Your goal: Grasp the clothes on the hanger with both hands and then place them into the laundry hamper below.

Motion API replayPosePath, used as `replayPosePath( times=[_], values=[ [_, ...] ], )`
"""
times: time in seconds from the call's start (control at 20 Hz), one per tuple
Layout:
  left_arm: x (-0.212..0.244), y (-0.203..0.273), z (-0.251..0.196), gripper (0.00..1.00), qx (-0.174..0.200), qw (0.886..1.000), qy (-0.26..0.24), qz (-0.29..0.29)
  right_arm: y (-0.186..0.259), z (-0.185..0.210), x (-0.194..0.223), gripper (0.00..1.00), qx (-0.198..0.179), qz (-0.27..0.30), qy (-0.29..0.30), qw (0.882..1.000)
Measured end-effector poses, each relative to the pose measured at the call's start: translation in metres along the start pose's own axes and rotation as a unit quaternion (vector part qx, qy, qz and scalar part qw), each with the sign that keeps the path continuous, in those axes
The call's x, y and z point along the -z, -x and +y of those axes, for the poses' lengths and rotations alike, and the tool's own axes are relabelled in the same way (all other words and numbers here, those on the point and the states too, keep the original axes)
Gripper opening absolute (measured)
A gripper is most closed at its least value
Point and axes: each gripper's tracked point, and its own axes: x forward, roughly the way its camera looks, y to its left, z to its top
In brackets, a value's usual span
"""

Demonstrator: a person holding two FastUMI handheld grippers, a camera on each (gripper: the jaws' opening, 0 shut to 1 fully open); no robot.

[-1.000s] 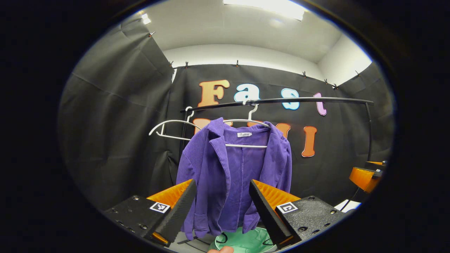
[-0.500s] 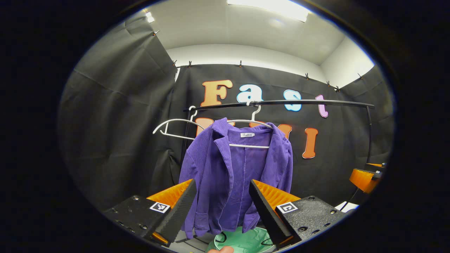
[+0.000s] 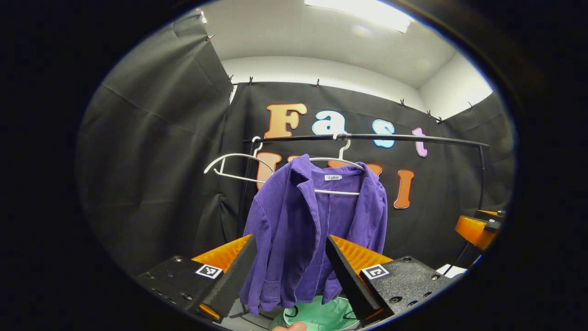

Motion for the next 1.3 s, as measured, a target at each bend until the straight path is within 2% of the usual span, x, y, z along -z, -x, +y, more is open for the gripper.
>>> replayPosePath(
  times=[0.1,0.2,0.25,0.35,0.45,0.5,0.55,0.6,0.75,0.8,0.85,0.9,1.0,1.05,1.1,1.3],
  values=[
    [-0.001,-0.003,0.011,0.95,0.013,1.000,-0.002,-0.003,-0.001,0.010,-0.001,0.89,0.012,-0.004,0.004,1.000],
    [0.001,-0.007,0.021,0.92,0.021,1.000,0.001,0.000,-0.006,0.019,-0.002,0.89,0.025,-0.006,0.016,1.000],
    [0.001,-0.010,0.026,0.95,0.023,1.000,0.008,0.004,-0.009,0.024,-0.003,0.89,0.026,-0.007,0.022,0.999],
    [0.002,-0.014,0.037,0.92,0.013,1.000,0.022,0.007,-0.019,0.037,-0.004,0.89,0.016,-0.007,0.024,1.000],
    [0.002,-0.018,0.049,0.99,-0.009,1.000,0.024,0.004,-0.038,0.049,0.000,0.89,-0.006,-0.005,0.013,1.000],
    [0.002,-0.019,0.052,0.99,-0.021,1.000,0.021,0.003,-0.048,0.055,0.002,0.89,-0.020,-0.007,0.008,1.000],
    [0.002,-0.020,0.055,0.95,-0.035,0.999,0.018,0.002,-0.061,0.058,0.006,0.96,-0.037,-0.008,0.006,0.999],
    [0.002,-0.020,0.058,0.95,-0.051,0.999,0.014,-0.001,-0.074,0.063,0.011,0.92,-0.056,-0.008,0.007,0.998],
    [0.002,-0.020,0.057,0.95,-0.105,0.994,0.006,-0.008,-0.120,0.078,0.031,0.93,-0.115,-0.001,0.007,0.993],
    [0.002,-0.020,0.053,0.92,-0.121,0.993,0.004,-0.011,-0.137,0.080,0.042,0.93,-0.129,0.007,0.001,0.992],
    [0.003,-0.019,0.049,0.92,-0.135,0.991,0.002,-0.014,-0.156,0.082,0.054,0.94,-0.141,0.018,-0.008,0.990],
    [0.004,-0.021,0.046,0.92,-0.150,0.989,-0.001,-0.017,-0.175,0.084,0.067,0.97,-0.151,0.031,-0.018,0.988],
    [0.009,-0.024,0.039,0.92,-0.179,0.984,-0.006,-0.017,-0.211,0.087,0.084,0.94,-0.165,0.048,-0.036,0.985],
    [0.012,-0.024,0.035,0.95,-0.191,0.981,-0.007,-0.016,-0.227,0.088,0.089,0.94,-0.170,0.050,-0.040,0.983],
    [0.013,-0.024,0.030,0.95,-0.201,0.980,-0.006,-0.016,-0.243,0.091,0.094,1.00,-0.175,0.053,-0.039,0.982],
    [0.021,-0.029,0.015,0.95,-0.223,0.975,-0.006,-0.007,-0.284,0.107,0.112,0.98,-0.196,0.072,-0.034,0.977]
  ],
)
